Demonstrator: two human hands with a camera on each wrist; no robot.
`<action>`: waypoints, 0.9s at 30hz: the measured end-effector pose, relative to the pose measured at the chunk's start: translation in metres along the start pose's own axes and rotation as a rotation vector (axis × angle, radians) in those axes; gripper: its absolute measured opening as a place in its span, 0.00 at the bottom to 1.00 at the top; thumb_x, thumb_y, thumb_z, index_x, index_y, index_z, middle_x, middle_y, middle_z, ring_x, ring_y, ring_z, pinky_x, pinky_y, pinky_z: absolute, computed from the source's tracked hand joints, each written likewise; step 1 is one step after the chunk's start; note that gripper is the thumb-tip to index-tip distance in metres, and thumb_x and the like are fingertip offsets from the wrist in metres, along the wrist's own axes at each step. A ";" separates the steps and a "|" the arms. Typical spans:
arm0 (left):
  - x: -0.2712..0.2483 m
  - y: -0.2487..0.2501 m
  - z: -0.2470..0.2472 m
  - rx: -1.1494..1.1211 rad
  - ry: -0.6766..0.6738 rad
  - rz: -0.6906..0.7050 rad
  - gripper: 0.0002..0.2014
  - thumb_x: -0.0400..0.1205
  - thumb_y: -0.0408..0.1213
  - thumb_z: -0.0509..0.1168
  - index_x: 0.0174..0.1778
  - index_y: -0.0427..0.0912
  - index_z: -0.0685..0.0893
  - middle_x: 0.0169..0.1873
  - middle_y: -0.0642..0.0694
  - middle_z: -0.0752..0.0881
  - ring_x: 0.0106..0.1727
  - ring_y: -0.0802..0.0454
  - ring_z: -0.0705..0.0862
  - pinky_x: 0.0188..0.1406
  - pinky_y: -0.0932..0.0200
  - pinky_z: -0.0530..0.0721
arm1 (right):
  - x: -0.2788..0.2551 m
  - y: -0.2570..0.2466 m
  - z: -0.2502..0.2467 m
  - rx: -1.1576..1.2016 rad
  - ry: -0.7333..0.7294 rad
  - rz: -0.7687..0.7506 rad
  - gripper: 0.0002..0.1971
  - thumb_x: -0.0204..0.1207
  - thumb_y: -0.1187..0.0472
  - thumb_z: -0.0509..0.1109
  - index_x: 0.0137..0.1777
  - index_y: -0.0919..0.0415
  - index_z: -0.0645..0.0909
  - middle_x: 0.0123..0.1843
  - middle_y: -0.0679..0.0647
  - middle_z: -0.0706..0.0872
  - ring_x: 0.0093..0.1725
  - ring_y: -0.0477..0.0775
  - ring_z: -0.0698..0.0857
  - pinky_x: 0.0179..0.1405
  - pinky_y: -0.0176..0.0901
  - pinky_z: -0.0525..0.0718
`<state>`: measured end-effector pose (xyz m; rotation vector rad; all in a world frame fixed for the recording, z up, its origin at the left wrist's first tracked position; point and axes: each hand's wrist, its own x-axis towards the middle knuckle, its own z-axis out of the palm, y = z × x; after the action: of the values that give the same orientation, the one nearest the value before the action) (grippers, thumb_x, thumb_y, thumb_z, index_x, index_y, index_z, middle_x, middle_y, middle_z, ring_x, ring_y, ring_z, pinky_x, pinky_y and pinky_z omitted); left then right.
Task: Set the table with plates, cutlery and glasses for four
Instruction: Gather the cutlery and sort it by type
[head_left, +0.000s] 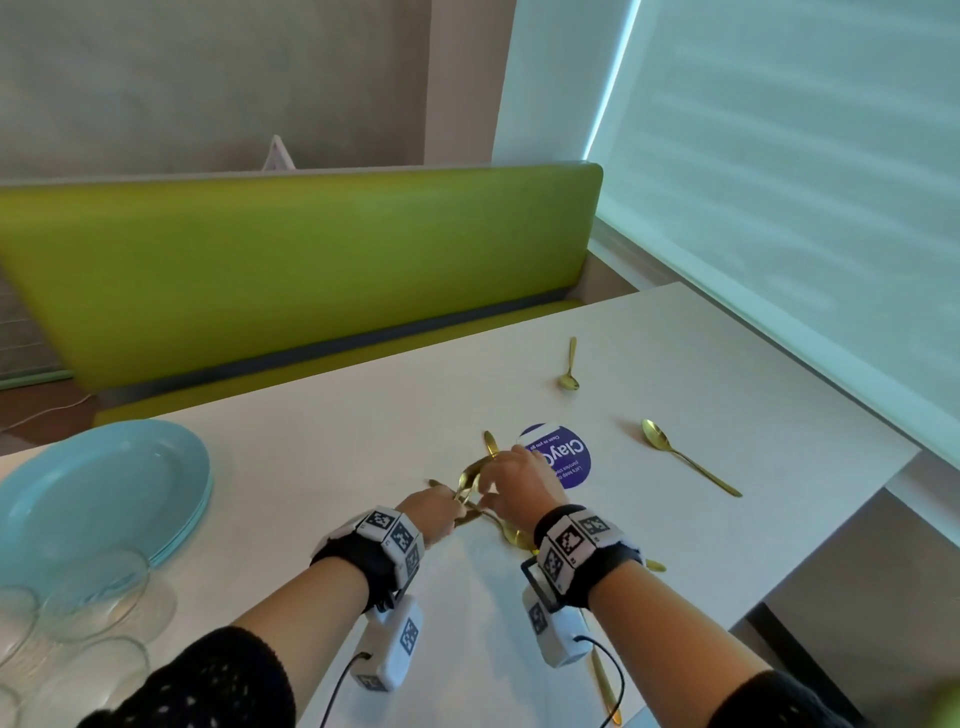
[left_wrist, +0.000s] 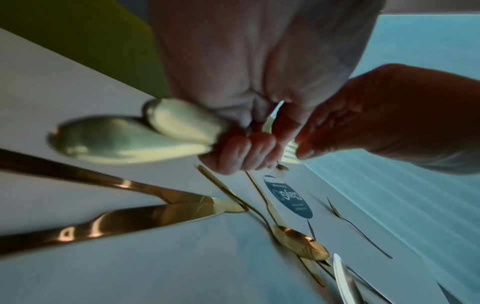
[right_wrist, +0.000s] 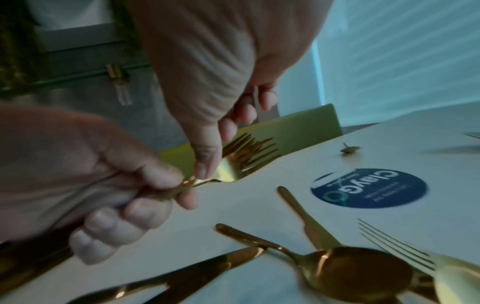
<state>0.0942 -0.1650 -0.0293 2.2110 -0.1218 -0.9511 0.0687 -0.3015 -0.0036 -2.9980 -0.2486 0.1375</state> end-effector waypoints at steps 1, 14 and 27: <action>0.003 -0.001 0.000 0.077 0.029 0.000 0.15 0.86 0.37 0.52 0.58 0.33 0.79 0.48 0.37 0.83 0.43 0.44 0.80 0.46 0.55 0.74 | -0.003 0.008 -0.001 0.030 -0.002 0.078 0.09 0.76 0.55 0.70 0.54 0.55 0.86 0.58 0.51 0.85 0.63 0.52 0.77 0.66 0.45 0.70; 0.010 -0.002 0.012 -0.175 0.127 0.012 0.11 0.84 0.32 0.49 0.40 0.43 0.75 0.30 0.48 0.76 0.25 0.53 0.72 0.25 0.63 0.70 | -0.056 0.100 0.040 0.042 -0.270 0.724 0.16 0.79 0.64 0.61 0.64 0.56 0.81 0.65 0.54 0.84 0.65 0.56 0.82 0.64 0.44 0.82; 0.020 -0.009 0.011 -0.357 0.148 -0.026 0.14 0.86 0.33 0.48 0.36 0.44 0.74 0.29 0.47 0.75 0.24 0.53 0.70 0.23 0.63 0.70 | -0.036 0.104 0.062 -0.032 -0.290 0.753 0.18 0.81 0.66 0.55 0.66 0.56 0.80 0.64 0.54 0.84 0.64 0.55 0.82 0.58 0.44 0.82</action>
<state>0.1001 -0.1720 -0.0524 1.9451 0.1366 -0.7537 0.0431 -0.4017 -0.0759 -2.9185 0.8653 0.6357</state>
